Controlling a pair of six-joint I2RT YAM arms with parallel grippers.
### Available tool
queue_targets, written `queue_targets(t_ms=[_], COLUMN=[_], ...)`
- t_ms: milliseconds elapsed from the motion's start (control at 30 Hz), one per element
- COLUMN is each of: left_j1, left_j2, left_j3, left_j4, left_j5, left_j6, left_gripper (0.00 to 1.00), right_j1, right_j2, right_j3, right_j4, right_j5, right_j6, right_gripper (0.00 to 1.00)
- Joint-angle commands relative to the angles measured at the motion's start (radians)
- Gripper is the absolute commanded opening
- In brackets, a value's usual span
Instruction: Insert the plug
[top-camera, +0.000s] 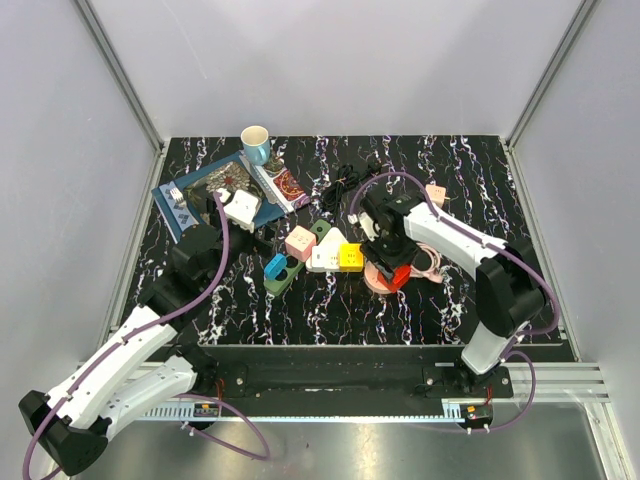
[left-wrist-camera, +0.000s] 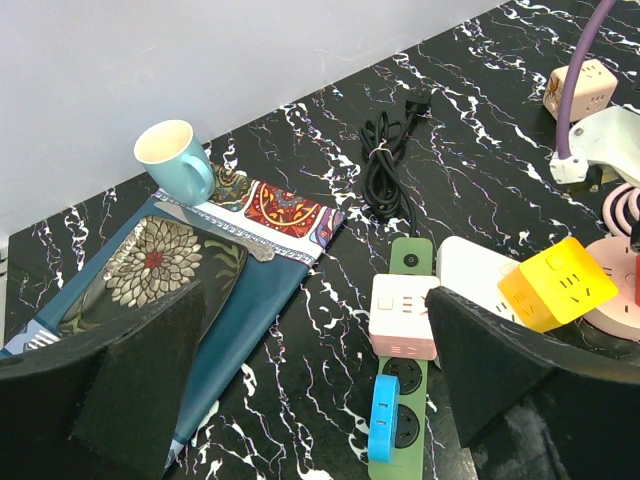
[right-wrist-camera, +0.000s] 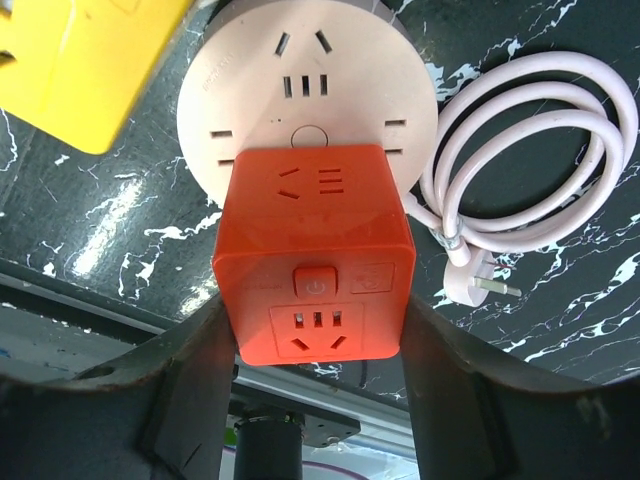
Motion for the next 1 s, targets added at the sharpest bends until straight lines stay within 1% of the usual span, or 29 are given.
queue_targets(t_ms=[0, 67, 100, 133, 333, 500, 600, 767, 800, 833, 867, 900, 967], left_j1=[0.005, 0.005, 0.005, 0.005, 0.005, 0.005, 0.005, 0.005, 0.005, 0.005, 0.005, 0.005, 0.005], left_j2=[-0.013, -0.011, -0.013, -0.013, -0.025, -0.018, -0.013, -0.010, -0.007, -0.004, -0.004, -0.004, -0.004], left_j3=[-0.001, 0.000, -0.001, -0.003, -0.015, -0.032, -0.038, -0.047, -0.047, -0.047, -0.049, -0.047, -0.047], left_j4=[0.042, 0.042, 0.042, 0.042, 0.056, 0.086, 0.097, 0.111, 0.112, 0.111, 0.111, 0.109, 0.108], left_j5=[-0.017, -0.022, -0.023, -0.029, -0.041, -0.057, -0.063, -0.065, -0.065, -0.066, -0.066, -0.065, -0.061], left_j6=[0.016, 0.016, 0.019, 0.021, 0.030, 0.030, 0.029, 0.032, 0.032, 0.030, 0.030, 0.027, 0.024], left_gripper=[0.99, 0.99, 0.99, 0.99, 0.99, 0.99, 0.99, 0.99, 0.99, 0.99, 0.99, 0.99, 0.99], right_j1=[0.011, 0.009, 0.011, 0.009, 0.009, 0.009, 0.009, 0.006, 0.009, 0.009, 0.008, 0.009, 0.009], right_j2=[0.018, 0.016, 0.018, 0.016, 0.050, 0.090, 0.067, 0.030, 0.028, 0.027, 0.022, 0.019, 0.006], right_j3=[-0.096, -0.126, -0.137, -0.162, -0.199, -0.209, -0.206, -0.136, -0.124, -0.099, -0.090, -0.079, -0.044], right_j4=[0.003, 0.016, 0.021, 0.036, 0.090, 0.111, 0.115, 0.098, 0.092, 0.090, 0.090, 0.090, 0.090], right_j5=[-0.056, -0.082, -0.084, -0.088, -0.107, -0.131, -0.130, -0.128, -0.130, -0.131, -0.136, -0.150, -0.165], right_j6=[-0.043, -0.051, -0.058, -0.063, -0.100, -0.095, -0.085, -0.066, -0.060, -0.057, -0.052, -0.045, -0.034], right_gripper=[0.10, 0.05, 0.01, 0.00, 0.00, 0.00, 0.00, 0.01, 0.17, 0.28, 0.34, 0.50, 0.64])
